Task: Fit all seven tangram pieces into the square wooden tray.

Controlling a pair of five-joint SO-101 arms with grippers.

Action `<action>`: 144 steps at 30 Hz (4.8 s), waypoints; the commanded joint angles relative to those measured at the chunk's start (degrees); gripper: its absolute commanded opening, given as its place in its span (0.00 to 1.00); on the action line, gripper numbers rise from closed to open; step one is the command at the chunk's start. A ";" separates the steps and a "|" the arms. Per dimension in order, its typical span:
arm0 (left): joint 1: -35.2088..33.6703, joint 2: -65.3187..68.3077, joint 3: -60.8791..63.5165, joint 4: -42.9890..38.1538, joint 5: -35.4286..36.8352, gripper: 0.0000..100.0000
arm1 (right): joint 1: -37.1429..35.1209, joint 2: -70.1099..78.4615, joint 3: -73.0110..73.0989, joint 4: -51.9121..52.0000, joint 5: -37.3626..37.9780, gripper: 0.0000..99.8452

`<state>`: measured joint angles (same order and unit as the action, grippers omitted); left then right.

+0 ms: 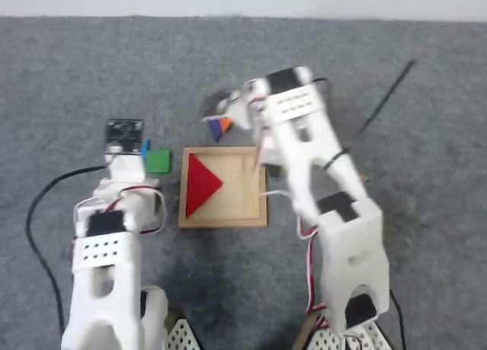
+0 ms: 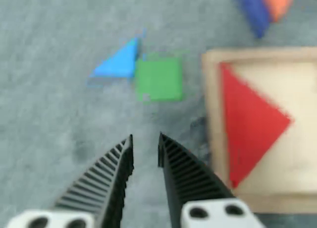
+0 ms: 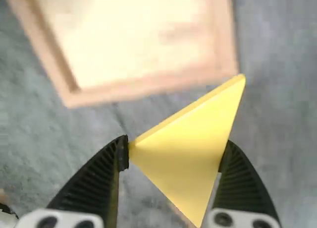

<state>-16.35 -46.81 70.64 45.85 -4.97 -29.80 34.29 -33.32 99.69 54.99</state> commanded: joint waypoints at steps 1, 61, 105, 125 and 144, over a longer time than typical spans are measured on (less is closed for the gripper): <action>-7.74 -1.58 -0.13 2.11 -2.64 0.09 | -6.46 -1.71 -0.70 -2.15 0.79 0.12; -8.44 -1.32 0.13 1.85 -3.25 0.08 | -9.45 10.33 -23.65 -7.69 -14.42 0.07; -8.53 -1.32 0.22 1.76 -3.25 0.08 | -10.51 17.19 -26.64 -10.24 -28.04 0.03; -8.35 -1.49 1.27 -0.70 -3.34 0.09 | 0.13 -4.35 -22.24 3.38 -32.35 0.01; -8.35 -1.32 1.36 -0.70 -3.34 0.09 | 2.24 -55.34 55.03 -25.80 -36.04 0.02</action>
<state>-25.14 -46.81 72.66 46.64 -7.87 -29.89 -9.14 9.49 81.76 21.23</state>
